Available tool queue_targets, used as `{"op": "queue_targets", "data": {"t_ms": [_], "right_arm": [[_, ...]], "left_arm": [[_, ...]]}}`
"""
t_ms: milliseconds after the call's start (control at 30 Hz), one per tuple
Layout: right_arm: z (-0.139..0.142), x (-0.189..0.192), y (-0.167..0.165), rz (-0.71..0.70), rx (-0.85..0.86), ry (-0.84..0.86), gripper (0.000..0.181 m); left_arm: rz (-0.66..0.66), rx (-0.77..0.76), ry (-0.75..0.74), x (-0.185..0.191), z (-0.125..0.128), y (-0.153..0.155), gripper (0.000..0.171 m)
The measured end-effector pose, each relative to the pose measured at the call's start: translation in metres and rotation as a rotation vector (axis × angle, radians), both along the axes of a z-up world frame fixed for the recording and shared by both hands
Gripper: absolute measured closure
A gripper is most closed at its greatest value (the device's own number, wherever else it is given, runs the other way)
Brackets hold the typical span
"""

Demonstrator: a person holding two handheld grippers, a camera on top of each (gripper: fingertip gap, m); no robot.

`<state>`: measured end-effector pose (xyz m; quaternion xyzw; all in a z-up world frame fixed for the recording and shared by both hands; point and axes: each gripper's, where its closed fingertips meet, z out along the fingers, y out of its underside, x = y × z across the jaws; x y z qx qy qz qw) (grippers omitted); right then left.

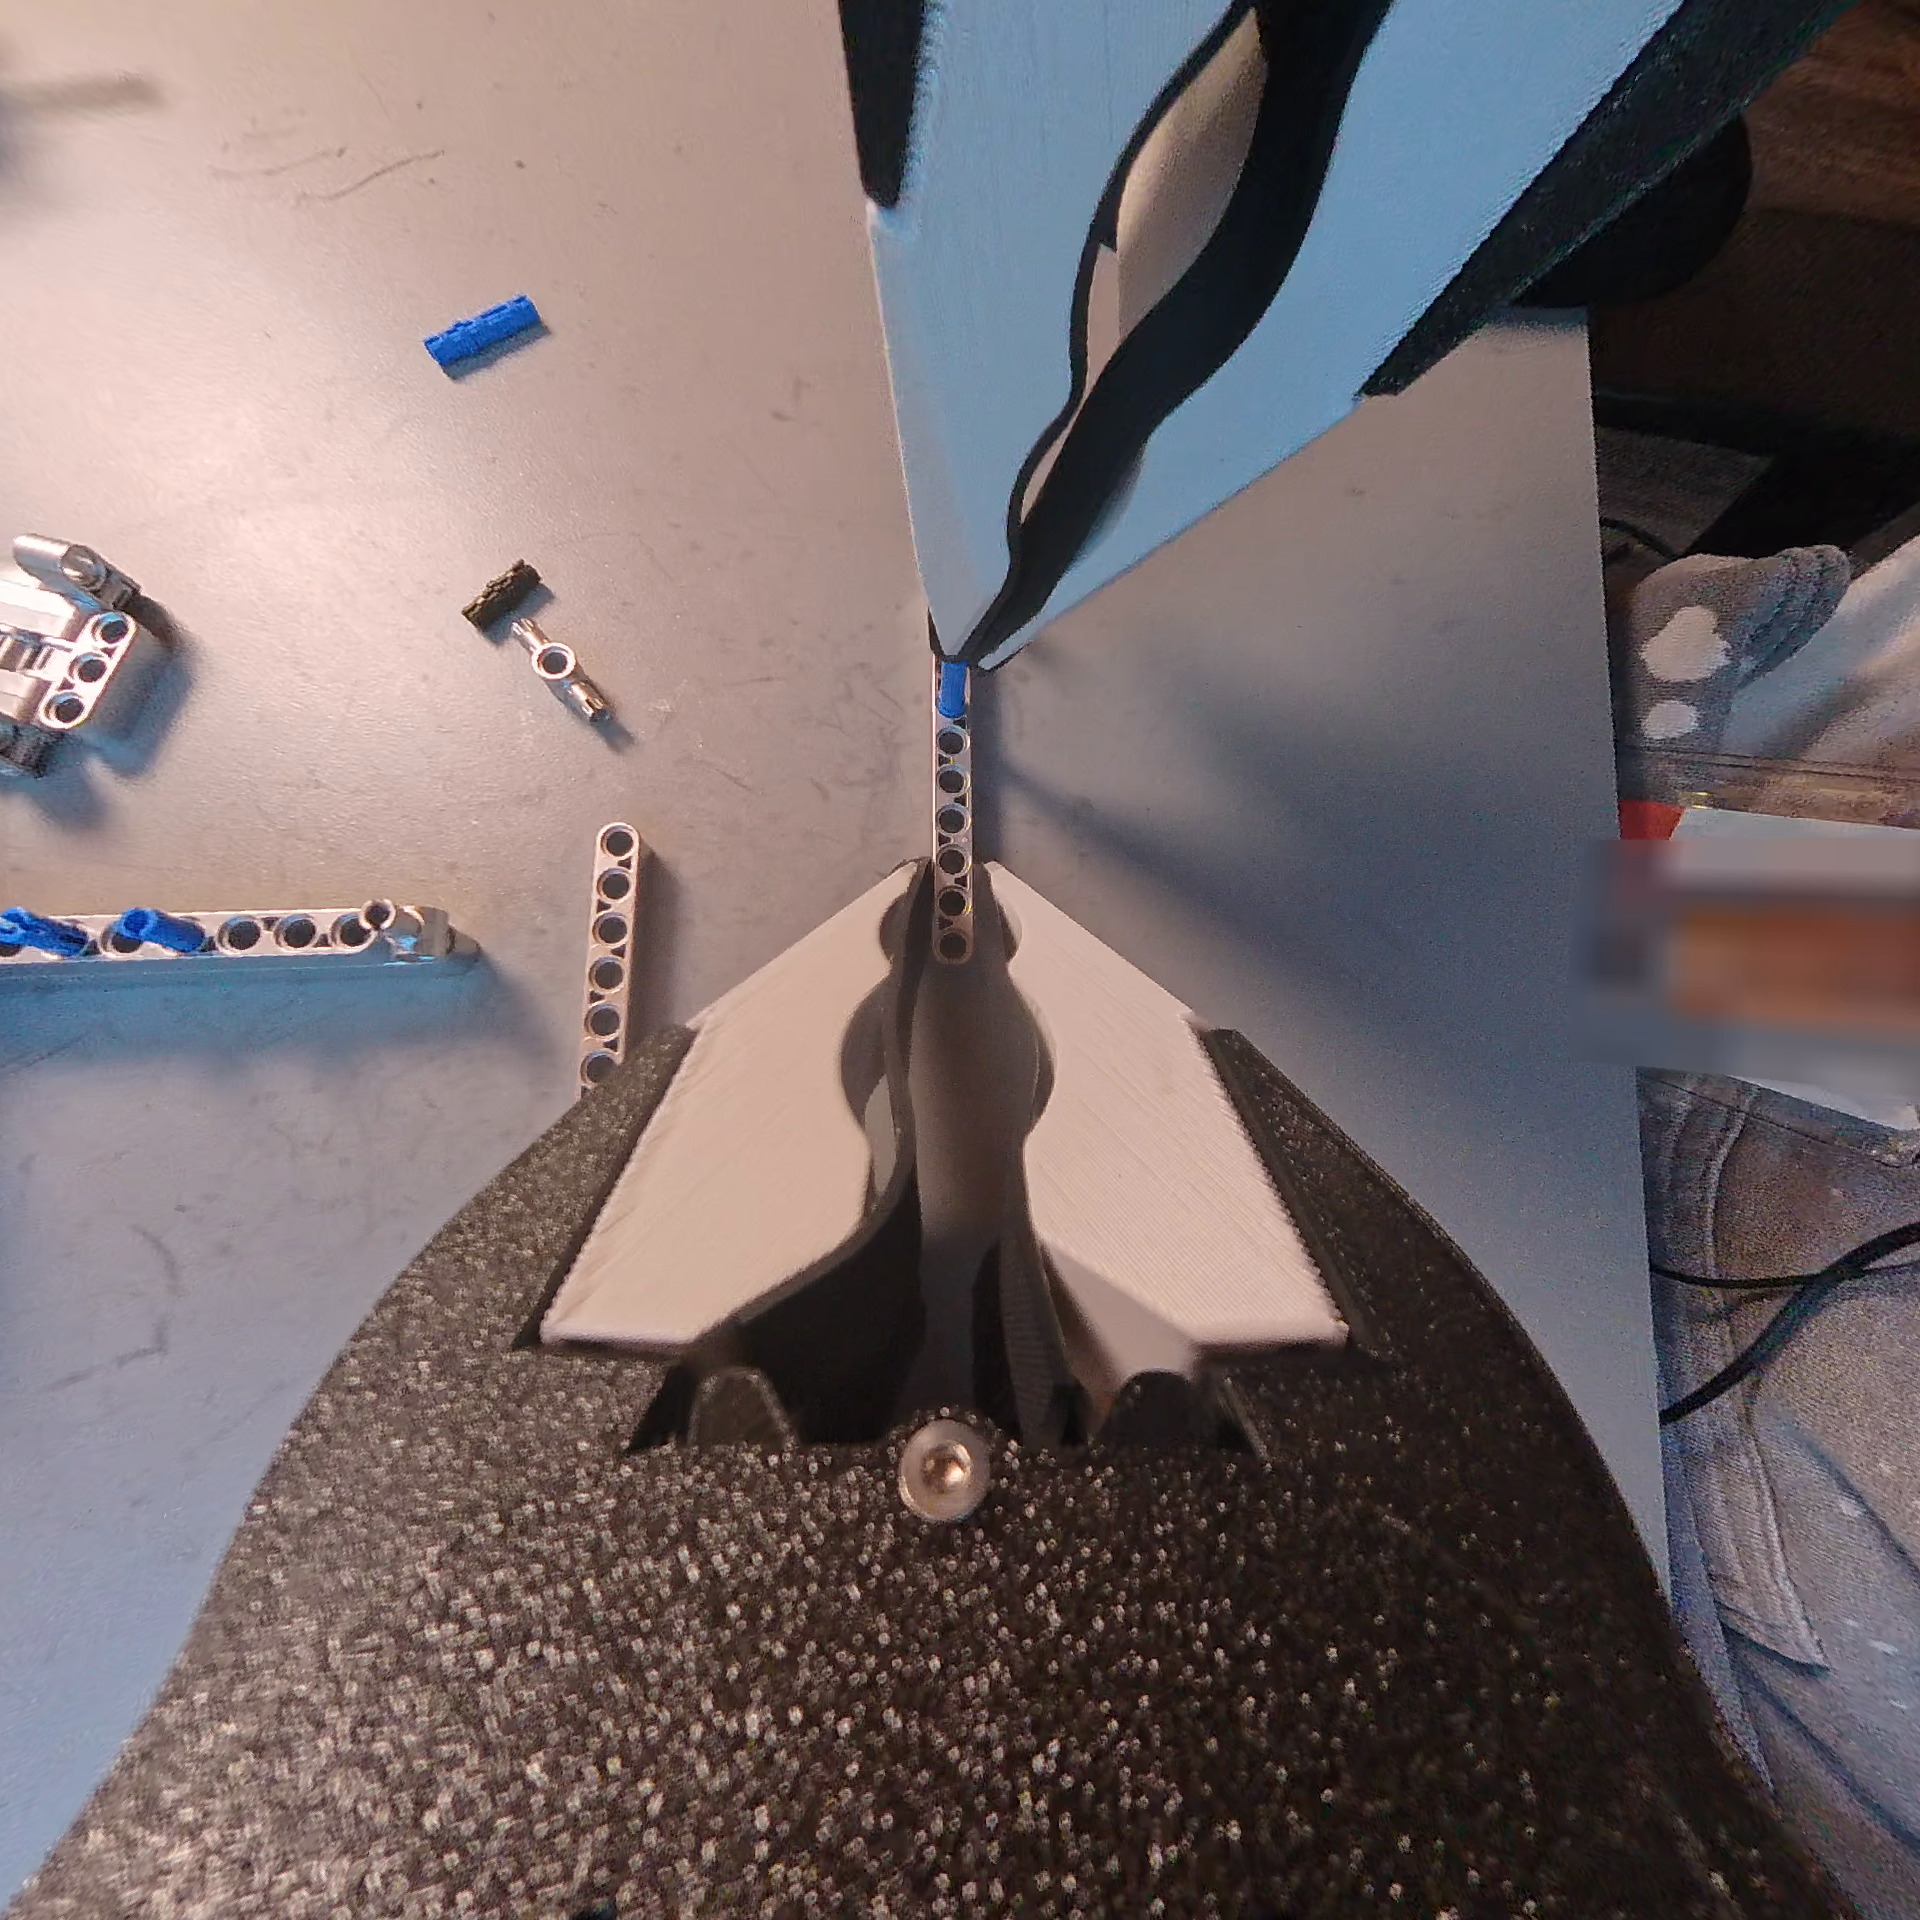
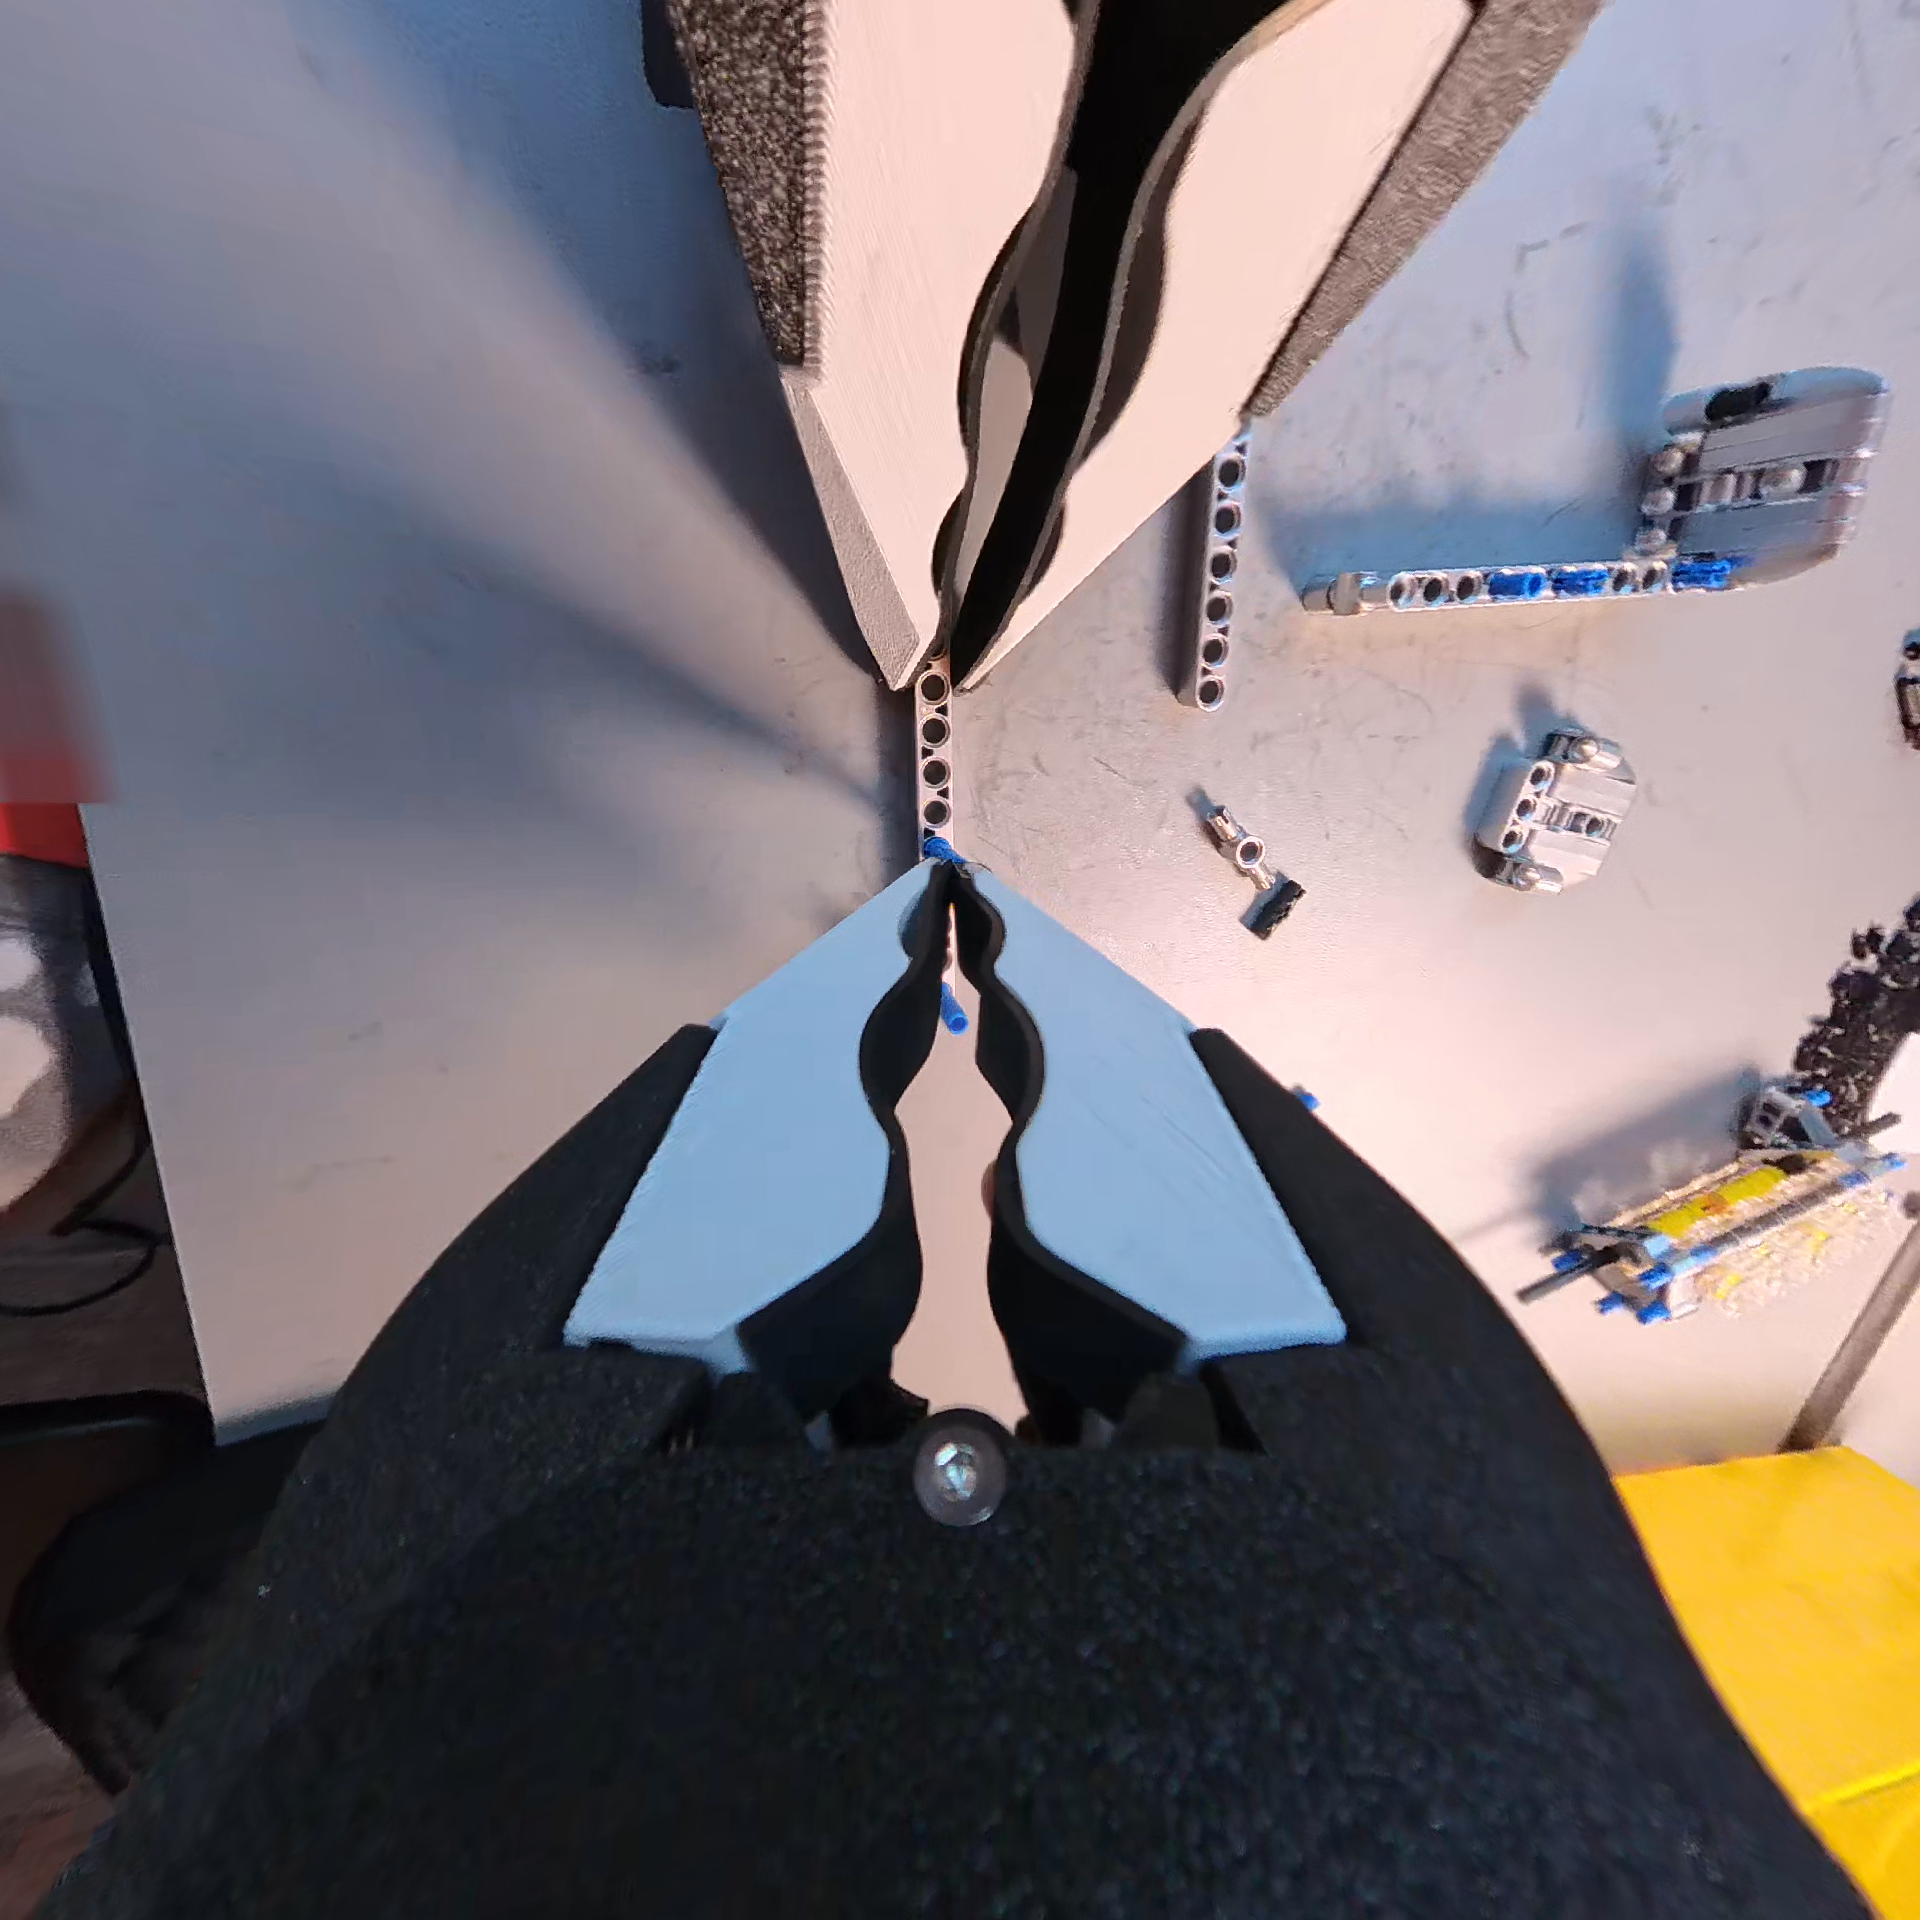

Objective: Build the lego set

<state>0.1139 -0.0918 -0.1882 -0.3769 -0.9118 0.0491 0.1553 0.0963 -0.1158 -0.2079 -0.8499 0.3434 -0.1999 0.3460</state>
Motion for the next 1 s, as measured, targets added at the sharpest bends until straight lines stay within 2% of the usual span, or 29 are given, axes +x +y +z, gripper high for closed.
{"op": "queue_targets", "data": {"t_ms": [100, 133, 267, 367, 500, 600, 700, 867, 1000], "right_arm": [[0.005, 0.002, 0.000, -0.070, -0.099, 0.093, 0.179], [0.013, -0.001, 0.002, -0.113, -0.152, 0.141, 0.169], [0.039, 0.003, 0.030, -0.251, -0.247, 0.231, 0.165], [0.035, 0.011, 0.047, -0.319, -0.287, 0.223, 0.165], [0.023, 0.010, 0.025, -0.256, -0.325, 0.199, 0.165], [0.013, 0.009, 0.015, -0.209, -0.303, 0.174, 0.165], [0.017, 0.006, 0.013, -0.187, -0.327, 0.209, 0.160], [0.036, 0.000, 0.001, -0.017, -0.206, 0.346, 0.131], [0.052, -0.008, -0.004, 0.064, -0.085, 0.438, 0.127]], "left_arm": [[0.002, 0.013, 0.010, 0.000, 0.000, 0.001, 0.167], [0.004, 0.018, 0.014, 0.001, 0.000, 0.001, 0.166], [0.013, 0.027, 0.021, 0.002, -0.001, 0.003, 0.166], [0.014, 0.033, 0.027, 0.002, 0.000, 0.003, 0.166], [0.000, 0.036, 0.041, 0.000, 0.000, 0.002, 0.162], [-0.009, -0.004, 0.015, -0.001, 0.000, -0.001, 0.167], [0.003, -0.122, -0.158, 0.001, 0.009, -0.006, 0.167], [-0.007, -0.284, -0.578, -0.002, 0.052, -0.010, 0.167], [-0.022, -0.343, -0.719, -0.003, 0.065, -0.011, 0.167]]}}
